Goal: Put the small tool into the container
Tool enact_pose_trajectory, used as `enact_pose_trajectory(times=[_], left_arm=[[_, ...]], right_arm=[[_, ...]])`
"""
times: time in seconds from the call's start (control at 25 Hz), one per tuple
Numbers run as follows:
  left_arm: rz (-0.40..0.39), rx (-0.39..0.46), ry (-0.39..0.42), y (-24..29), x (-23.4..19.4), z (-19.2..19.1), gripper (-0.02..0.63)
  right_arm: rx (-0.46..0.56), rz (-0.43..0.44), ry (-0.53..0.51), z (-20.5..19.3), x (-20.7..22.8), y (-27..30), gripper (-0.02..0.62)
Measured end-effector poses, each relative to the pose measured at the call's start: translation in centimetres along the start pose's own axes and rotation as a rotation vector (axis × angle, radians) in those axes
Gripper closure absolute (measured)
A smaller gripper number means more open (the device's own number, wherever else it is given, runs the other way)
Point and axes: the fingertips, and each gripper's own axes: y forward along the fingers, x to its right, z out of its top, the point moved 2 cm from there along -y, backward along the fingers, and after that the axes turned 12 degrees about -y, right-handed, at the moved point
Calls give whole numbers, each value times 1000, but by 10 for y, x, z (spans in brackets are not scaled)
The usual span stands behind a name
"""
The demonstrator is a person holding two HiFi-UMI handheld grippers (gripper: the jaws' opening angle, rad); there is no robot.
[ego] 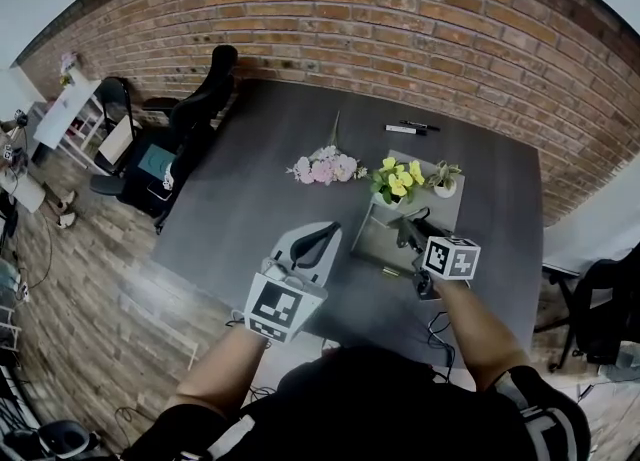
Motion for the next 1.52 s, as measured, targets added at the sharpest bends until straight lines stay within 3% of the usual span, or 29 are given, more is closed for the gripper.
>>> enact_pose_trajectory(times=[0.4, 0.72, 1.2, 1.52], left_arm=[[-1, 4, 12, -1, 2, 2, 598], [-26, 13, 10, 4, 9, 3, 598], [-70, 42, 7, 13, 21, 10, 598], [-94, 70, 5, 14, 30, 18, 598]], right_arm=[[-8, 4, -38, 2, 0, -5, 444], [74, -5, -100, 25, -2, -23, 391], [227, -48, -144, 62, -8, -74, 391], [396, -141, -332, 100, -32, -121, 491]])
